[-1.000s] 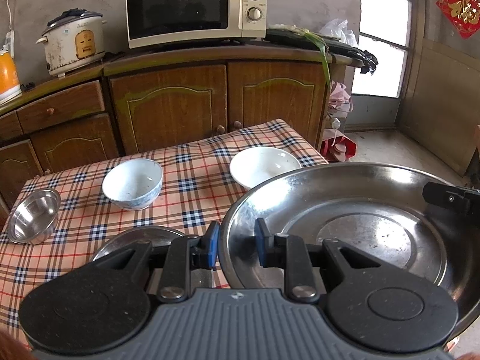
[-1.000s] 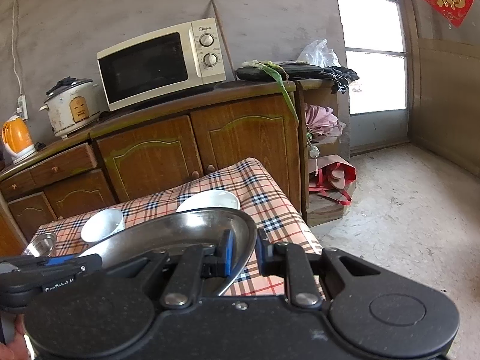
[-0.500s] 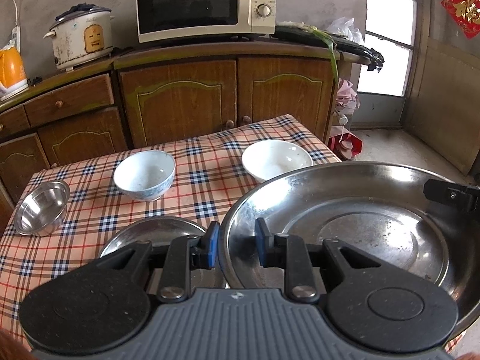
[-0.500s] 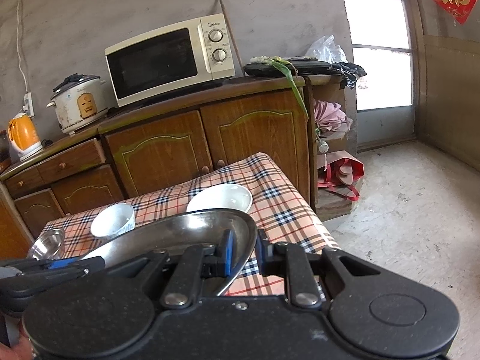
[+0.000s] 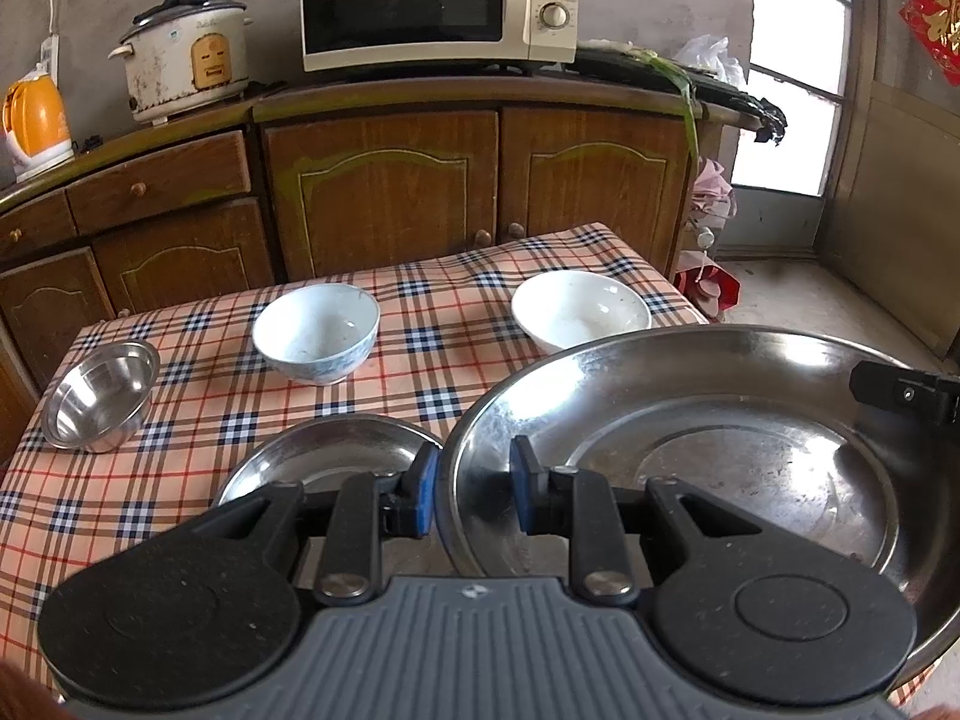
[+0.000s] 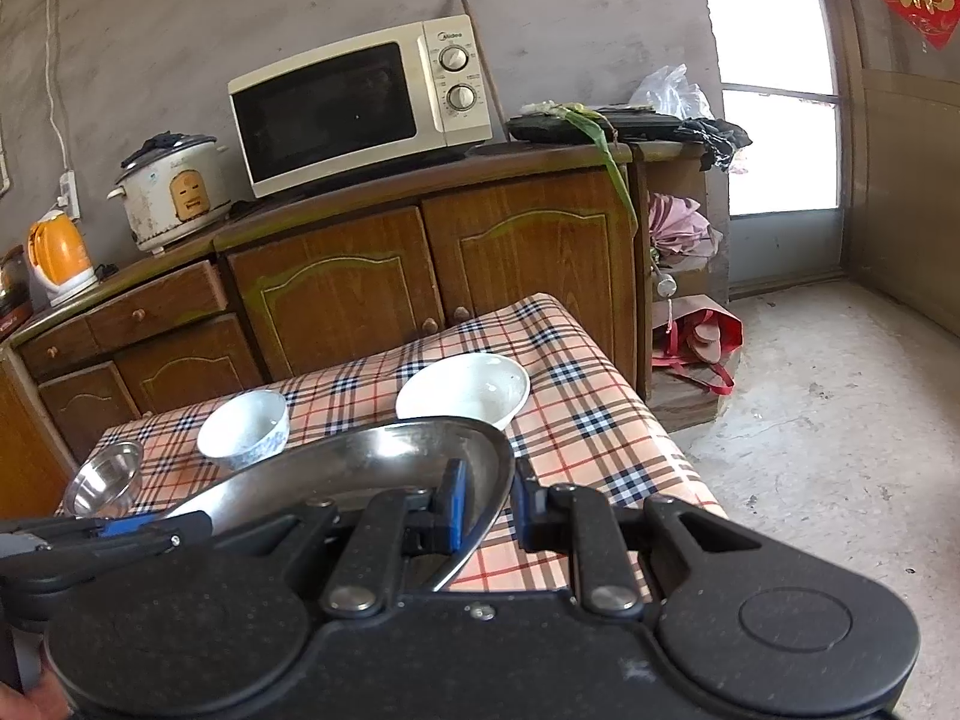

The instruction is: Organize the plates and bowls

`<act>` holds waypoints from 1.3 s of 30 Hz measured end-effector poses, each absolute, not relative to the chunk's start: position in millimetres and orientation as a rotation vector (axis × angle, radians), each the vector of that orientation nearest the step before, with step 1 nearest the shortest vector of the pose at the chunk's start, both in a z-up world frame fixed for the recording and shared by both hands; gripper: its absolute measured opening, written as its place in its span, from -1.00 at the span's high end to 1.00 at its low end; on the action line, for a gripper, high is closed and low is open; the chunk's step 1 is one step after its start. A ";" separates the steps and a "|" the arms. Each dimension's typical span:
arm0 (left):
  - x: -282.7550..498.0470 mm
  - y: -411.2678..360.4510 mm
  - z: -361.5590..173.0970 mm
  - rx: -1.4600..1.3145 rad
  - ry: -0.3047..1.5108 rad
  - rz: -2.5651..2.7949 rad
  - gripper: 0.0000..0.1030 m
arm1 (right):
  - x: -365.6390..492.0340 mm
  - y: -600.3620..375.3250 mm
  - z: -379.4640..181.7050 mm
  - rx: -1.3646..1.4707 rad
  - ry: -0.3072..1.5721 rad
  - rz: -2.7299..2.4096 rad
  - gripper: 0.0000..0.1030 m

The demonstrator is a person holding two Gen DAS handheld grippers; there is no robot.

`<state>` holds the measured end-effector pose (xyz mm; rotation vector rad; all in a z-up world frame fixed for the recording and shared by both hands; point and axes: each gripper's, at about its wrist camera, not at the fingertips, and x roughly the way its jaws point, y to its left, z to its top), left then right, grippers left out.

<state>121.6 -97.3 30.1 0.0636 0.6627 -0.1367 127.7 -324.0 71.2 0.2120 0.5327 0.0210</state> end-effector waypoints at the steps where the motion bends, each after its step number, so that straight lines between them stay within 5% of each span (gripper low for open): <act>1: 121.3 -95.8 29.3 0.062 0.664 -0.135 0.51 | 128.0 -322.6 70.8 0.211 0.534 0.023 0.58; 39: 120.3 -35.5 11.1 0.031 0.707 -0.027 0.50 | 144.0 -253.9 48.9 0.174 0.591 0.119 0.58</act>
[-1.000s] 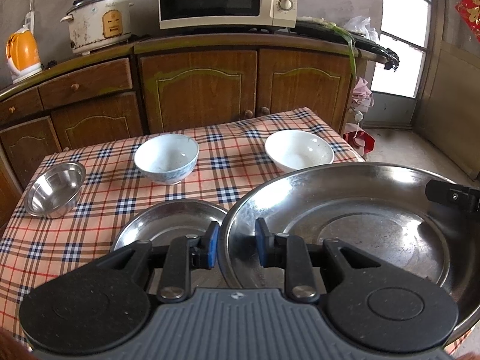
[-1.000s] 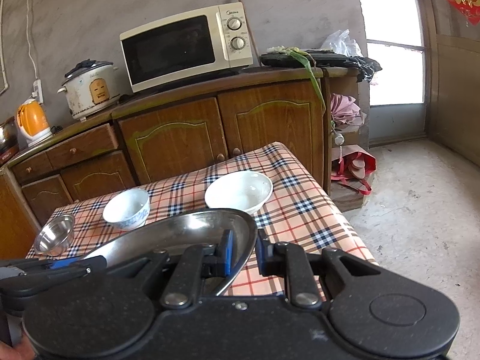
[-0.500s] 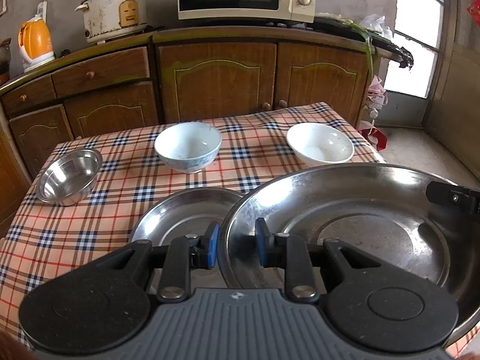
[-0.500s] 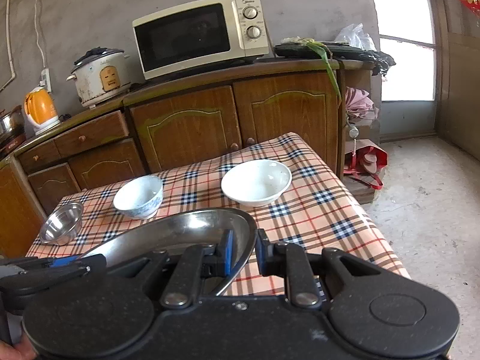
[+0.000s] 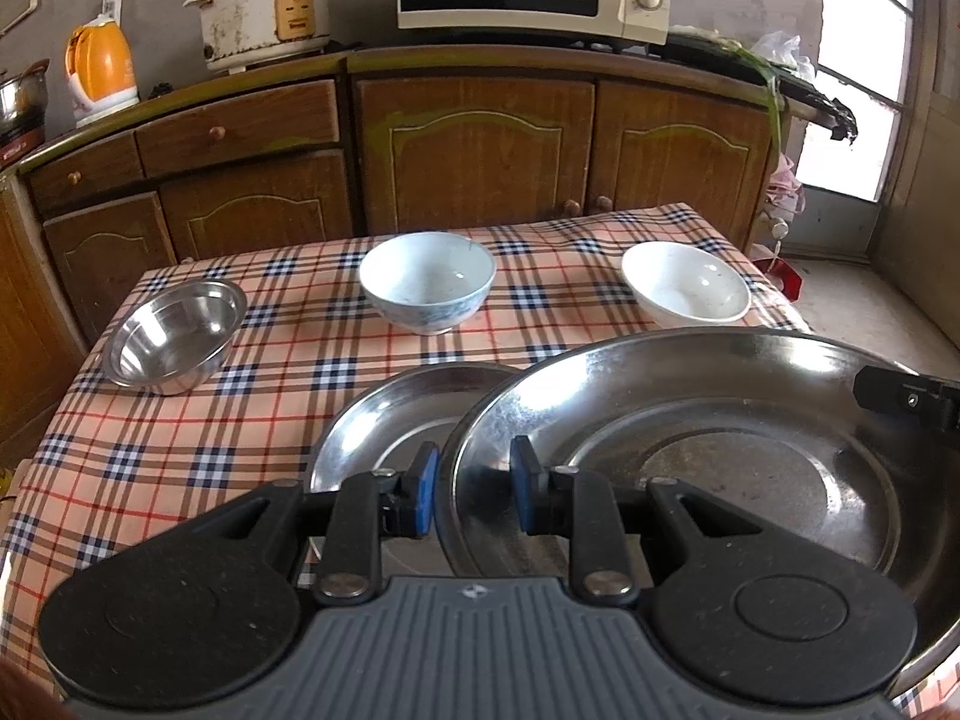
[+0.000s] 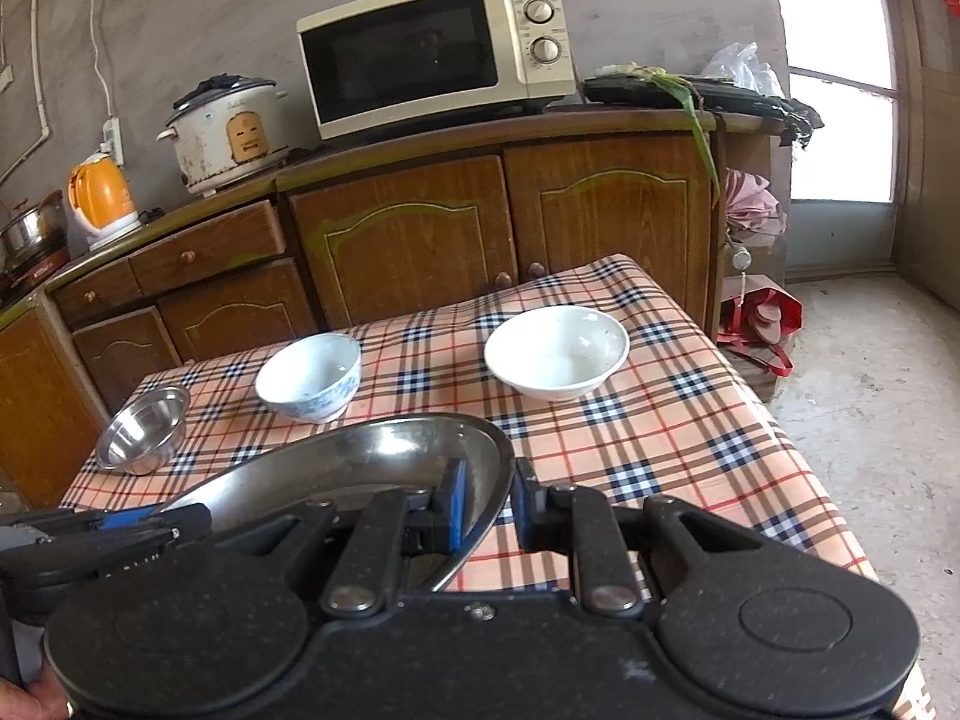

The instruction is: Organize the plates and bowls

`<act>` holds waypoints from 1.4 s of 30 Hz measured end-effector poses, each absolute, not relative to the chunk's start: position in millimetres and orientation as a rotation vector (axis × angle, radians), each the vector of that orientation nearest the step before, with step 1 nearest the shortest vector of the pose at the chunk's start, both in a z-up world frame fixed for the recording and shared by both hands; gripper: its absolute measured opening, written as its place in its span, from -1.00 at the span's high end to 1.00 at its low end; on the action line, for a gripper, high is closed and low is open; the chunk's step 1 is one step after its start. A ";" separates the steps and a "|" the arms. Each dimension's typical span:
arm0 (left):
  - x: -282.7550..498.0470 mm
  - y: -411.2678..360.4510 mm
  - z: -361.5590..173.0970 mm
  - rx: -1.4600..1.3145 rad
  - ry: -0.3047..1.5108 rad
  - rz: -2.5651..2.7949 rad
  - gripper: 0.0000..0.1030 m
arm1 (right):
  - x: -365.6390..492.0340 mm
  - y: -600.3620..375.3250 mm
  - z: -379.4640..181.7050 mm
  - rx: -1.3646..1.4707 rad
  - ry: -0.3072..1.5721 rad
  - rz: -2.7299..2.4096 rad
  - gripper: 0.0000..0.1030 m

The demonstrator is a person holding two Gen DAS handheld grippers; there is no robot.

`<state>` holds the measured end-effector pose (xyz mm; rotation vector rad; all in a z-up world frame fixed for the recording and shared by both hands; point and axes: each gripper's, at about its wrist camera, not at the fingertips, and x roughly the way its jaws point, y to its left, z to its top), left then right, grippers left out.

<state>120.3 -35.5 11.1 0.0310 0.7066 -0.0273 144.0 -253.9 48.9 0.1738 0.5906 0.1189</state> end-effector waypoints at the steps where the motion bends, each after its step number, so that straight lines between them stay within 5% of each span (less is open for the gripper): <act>1: 120.4 -33.9 11.0 0.030 0.708 -0.025 0.50 | 144.5 -251.9 48.4 0.173 0.592 0.121 0.58; 42: 130.3 27.5 -4.3 -0.005 0.749 0.086 0.50 | 171.7 -178.6 25.9 0.129 0.642 0.216 0.58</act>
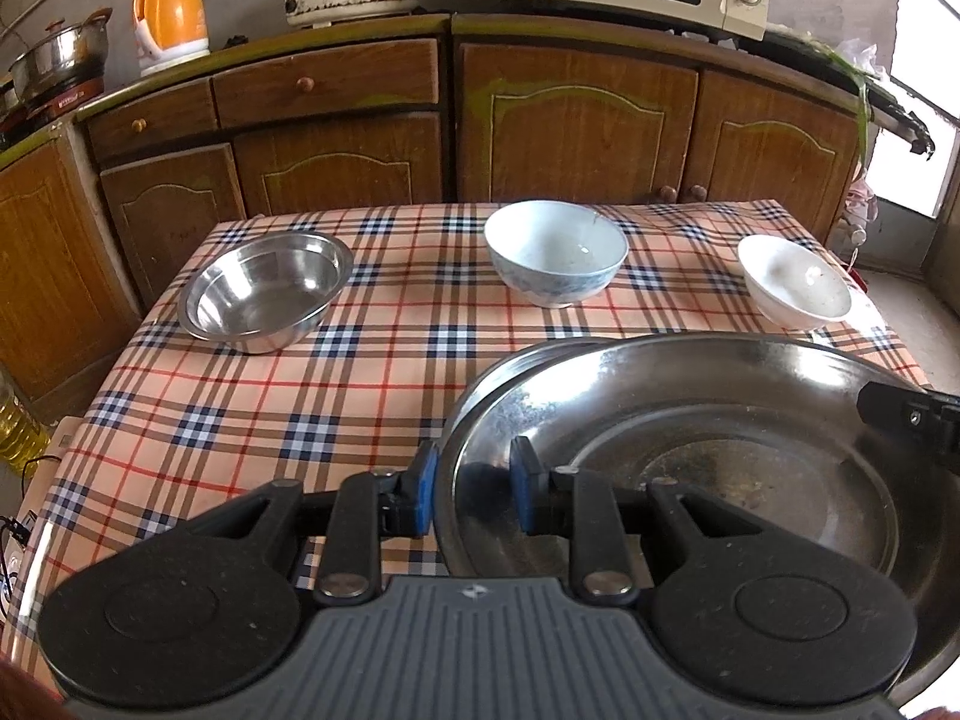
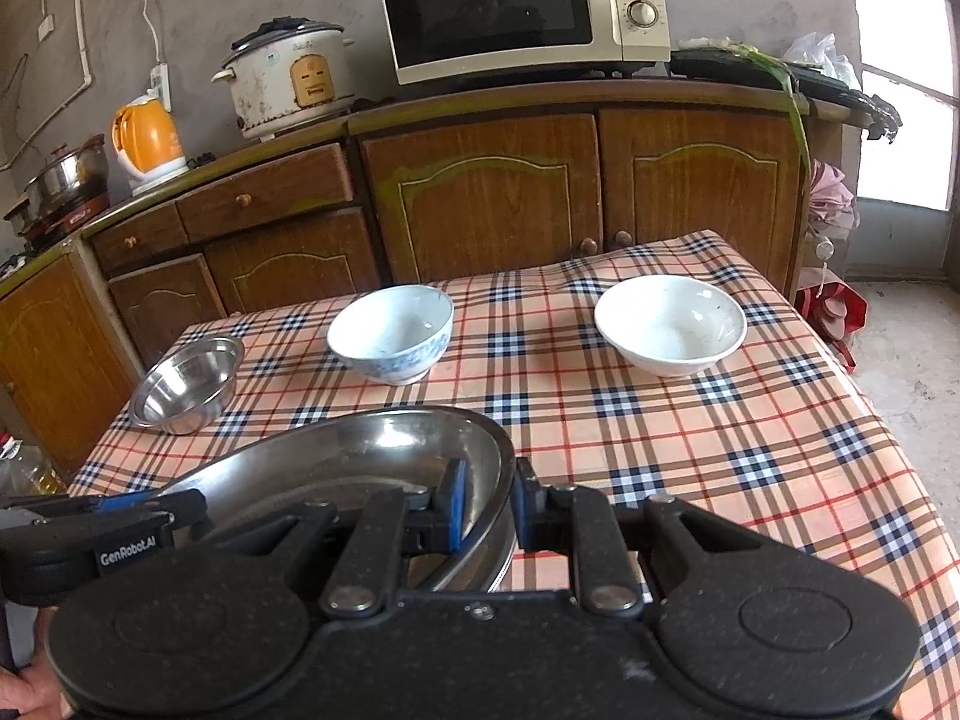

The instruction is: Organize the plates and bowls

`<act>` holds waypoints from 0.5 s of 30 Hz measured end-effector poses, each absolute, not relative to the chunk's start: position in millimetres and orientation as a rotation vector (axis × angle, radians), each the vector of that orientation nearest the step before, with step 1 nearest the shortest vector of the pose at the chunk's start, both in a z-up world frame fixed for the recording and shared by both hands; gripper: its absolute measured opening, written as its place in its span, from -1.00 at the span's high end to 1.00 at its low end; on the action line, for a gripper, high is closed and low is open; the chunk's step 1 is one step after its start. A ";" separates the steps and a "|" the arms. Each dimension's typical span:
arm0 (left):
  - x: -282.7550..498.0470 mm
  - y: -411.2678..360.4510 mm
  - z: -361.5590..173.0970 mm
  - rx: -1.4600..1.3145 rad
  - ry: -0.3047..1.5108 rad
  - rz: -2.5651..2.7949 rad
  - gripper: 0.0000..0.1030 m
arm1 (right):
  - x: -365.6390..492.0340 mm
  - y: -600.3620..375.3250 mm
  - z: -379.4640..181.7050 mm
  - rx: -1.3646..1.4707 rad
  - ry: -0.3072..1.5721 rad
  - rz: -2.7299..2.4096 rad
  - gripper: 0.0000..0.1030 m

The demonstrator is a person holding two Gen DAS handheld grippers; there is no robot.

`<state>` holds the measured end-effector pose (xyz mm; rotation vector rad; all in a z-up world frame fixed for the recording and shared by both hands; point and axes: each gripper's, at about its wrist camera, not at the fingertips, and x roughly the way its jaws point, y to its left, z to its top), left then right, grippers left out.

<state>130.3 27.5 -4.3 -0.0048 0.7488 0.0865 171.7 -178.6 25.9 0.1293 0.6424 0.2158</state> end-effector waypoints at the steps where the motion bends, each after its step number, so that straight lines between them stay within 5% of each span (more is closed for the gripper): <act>1: 130.8 28.3 -4.8 -0.005 0.750 0.088 0.50 | 172.6 -177.7 25.1 0.128 0.644 0.217 0.58; 15: 137.1 36.5 -9.6 -0.004 0.756 0.099 0.50 | 180.6 -169.7 16.8 0.130 0.650 0.233 0.58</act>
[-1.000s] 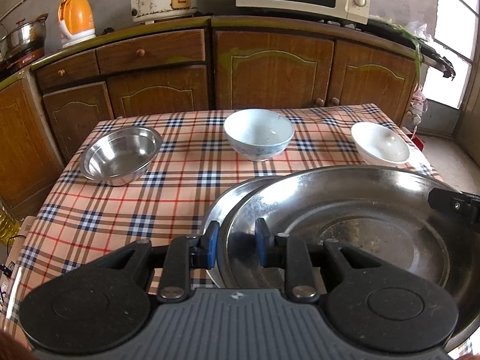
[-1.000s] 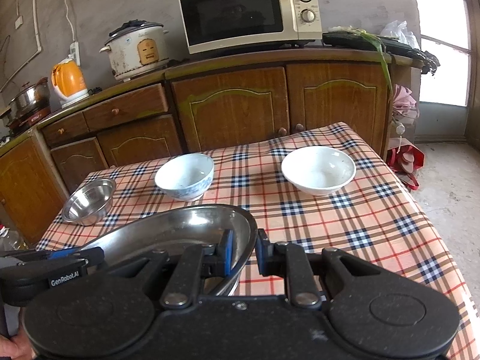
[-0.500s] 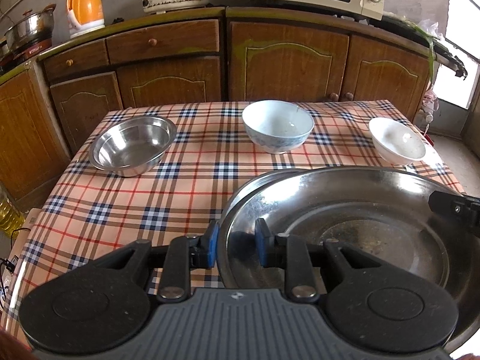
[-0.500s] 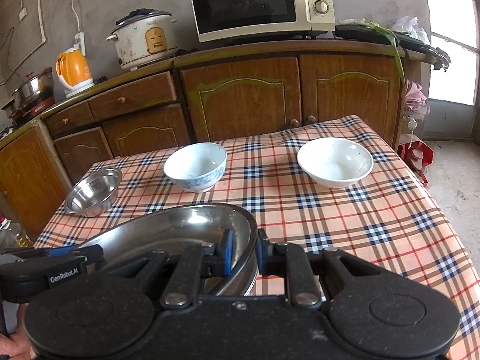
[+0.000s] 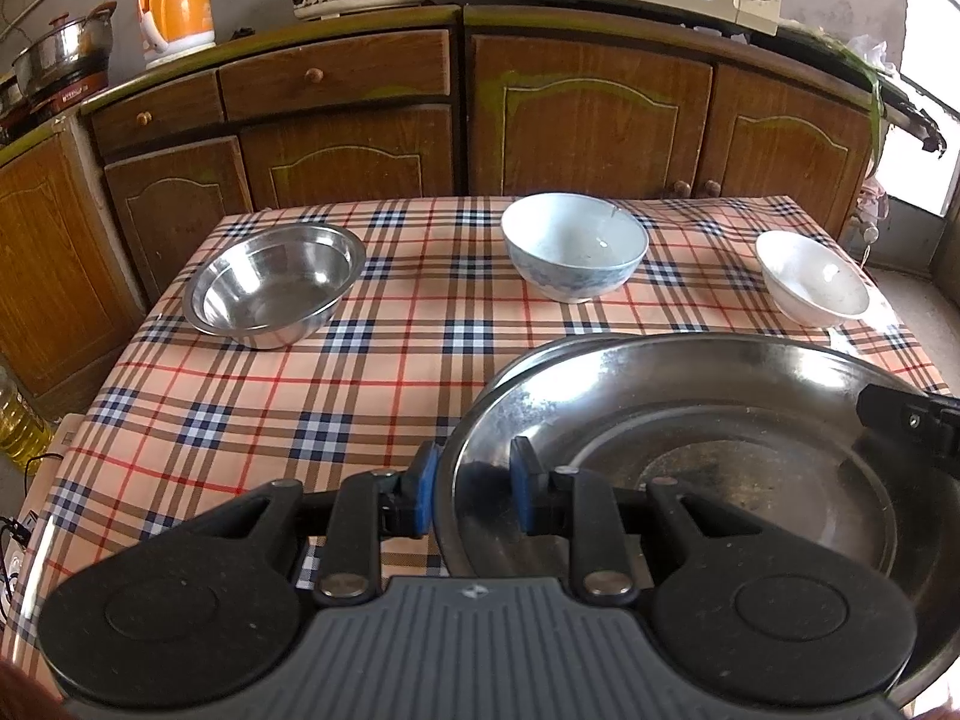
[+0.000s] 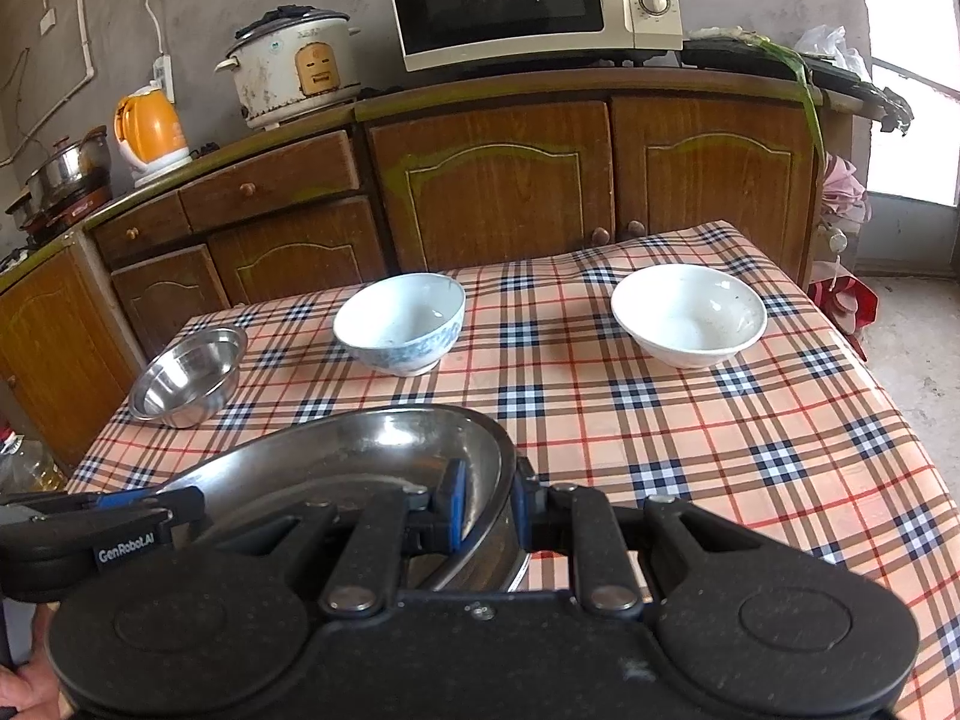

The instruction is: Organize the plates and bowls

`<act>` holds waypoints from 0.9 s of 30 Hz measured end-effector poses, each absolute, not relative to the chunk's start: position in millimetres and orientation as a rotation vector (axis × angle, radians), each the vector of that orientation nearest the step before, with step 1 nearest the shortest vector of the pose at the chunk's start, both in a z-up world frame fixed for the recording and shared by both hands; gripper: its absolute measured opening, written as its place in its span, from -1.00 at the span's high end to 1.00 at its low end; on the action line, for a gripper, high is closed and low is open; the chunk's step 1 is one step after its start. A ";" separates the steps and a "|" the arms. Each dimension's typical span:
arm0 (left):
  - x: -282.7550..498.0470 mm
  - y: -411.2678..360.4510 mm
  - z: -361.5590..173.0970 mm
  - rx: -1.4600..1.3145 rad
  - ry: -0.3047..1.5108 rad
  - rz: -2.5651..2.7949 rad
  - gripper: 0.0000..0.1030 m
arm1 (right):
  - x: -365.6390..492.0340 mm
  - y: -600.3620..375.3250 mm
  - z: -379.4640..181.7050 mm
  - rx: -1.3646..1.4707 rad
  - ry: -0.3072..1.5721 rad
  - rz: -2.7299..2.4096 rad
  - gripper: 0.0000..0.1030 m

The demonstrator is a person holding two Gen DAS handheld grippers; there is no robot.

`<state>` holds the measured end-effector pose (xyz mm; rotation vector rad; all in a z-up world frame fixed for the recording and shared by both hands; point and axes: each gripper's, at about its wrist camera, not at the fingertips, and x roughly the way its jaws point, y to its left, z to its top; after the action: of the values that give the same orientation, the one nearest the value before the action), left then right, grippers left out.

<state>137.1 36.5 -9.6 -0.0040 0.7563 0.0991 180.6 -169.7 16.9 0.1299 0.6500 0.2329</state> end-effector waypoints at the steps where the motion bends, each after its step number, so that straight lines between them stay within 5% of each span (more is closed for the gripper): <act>1: 137.6 37.5 -9.9 -0.006 0.755 0.100 0.51 | 181.2 -169.0 16.3 0.130 0.650 0.235 0.58; 27: 162.2 47.1 -29.4 0.013 0.729 0.074 0.47 | 213.0 -156.4 -15.9 0.120 0.673 0.246 0.58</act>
<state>162.2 47.1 -29.4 0.0126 0.7294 0.0741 213.0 -156.4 -15.9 0.1204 0.6728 0.2463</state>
